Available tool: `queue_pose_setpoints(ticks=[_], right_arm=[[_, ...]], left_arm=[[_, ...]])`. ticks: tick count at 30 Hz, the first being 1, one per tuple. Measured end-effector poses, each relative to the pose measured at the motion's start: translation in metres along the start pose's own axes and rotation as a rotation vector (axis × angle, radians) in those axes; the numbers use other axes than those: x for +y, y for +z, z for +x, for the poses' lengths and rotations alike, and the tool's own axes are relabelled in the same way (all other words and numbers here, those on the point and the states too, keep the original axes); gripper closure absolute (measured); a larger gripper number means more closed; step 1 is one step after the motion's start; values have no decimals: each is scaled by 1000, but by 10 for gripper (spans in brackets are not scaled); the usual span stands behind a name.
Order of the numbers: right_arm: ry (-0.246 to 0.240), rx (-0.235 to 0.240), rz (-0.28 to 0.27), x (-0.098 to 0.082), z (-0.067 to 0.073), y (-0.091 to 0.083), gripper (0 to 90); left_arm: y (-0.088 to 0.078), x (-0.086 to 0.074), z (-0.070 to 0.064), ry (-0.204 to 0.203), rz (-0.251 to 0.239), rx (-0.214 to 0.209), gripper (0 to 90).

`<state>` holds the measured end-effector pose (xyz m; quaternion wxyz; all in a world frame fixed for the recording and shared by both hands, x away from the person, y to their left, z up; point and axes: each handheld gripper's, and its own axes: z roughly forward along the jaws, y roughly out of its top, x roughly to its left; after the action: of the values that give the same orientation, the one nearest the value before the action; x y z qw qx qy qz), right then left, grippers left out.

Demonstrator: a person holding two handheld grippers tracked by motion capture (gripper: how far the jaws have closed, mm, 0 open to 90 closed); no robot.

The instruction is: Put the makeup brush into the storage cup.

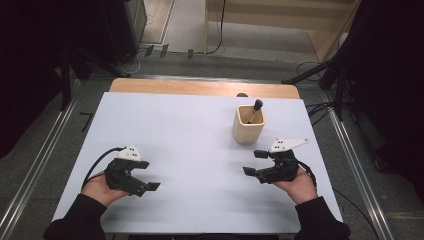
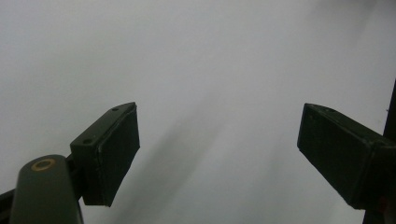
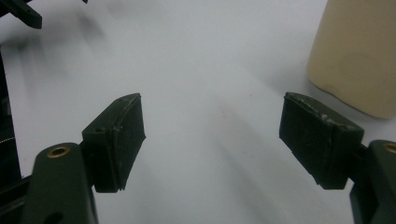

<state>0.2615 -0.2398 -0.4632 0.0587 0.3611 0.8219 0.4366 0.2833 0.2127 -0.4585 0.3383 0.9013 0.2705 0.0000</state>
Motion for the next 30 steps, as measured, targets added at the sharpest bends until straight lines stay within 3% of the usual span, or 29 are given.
queue_pose_setpoints(ticks=[30], right_arm=[[9,5,20,-6,-4,9,234]], left_arm=[[0,-1,0,5,-2,7,137]])
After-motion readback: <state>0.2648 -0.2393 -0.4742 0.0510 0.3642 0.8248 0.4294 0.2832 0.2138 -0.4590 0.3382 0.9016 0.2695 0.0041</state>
